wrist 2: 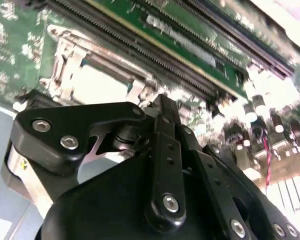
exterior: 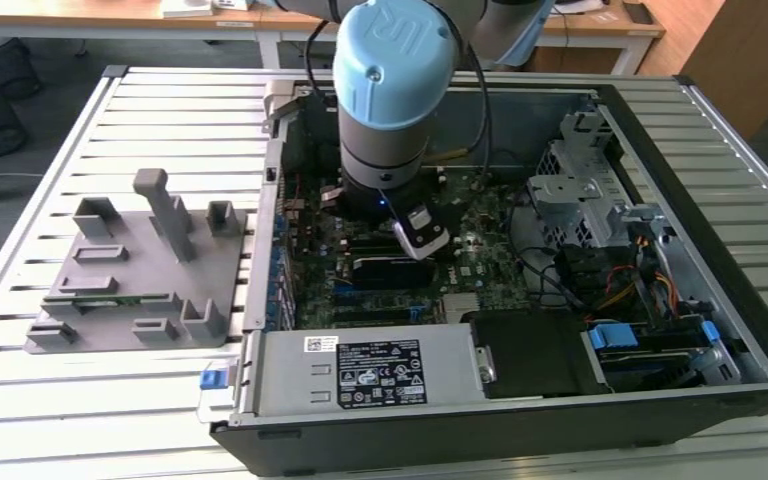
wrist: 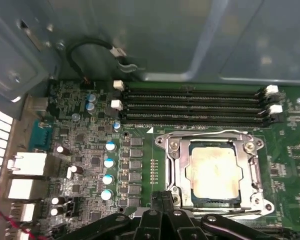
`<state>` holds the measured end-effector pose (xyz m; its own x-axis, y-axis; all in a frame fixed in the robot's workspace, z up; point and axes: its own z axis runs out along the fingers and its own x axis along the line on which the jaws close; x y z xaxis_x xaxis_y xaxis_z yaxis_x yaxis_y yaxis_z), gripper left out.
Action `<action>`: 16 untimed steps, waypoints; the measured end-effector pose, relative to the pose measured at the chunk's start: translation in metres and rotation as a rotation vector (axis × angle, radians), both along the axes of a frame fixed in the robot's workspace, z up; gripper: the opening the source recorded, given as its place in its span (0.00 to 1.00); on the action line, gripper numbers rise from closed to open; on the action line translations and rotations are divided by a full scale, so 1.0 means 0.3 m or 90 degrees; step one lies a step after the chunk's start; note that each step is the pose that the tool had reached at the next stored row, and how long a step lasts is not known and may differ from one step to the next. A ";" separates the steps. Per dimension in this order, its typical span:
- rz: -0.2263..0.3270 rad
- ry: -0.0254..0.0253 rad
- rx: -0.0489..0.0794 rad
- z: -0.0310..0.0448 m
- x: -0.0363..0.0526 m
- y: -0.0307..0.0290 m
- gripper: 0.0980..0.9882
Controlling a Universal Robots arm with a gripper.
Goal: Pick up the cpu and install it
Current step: 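Install the second cpu locking lever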
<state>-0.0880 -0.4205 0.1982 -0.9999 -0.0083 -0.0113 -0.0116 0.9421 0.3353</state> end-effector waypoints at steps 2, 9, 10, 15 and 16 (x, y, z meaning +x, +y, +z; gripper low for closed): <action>0.000 -0.0001 0.000 0.027 -0.001 0.000 0.02; 0.000 0.0000 0.002 0.088 -0.001 0.000 0.02; 0.000 0.0000 0.002 0.095 -0.001 0.000 0.02; 0.000 0.0002 0.003 0.121 -0.001 0.000 0.02; 0.000 0.0002 0.003 0.121 -0.001 0.000 0.02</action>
<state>-0.0882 -0.4204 0.2345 -0.9999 -0.0082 -0.0110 -0.0115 0.9404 0.3398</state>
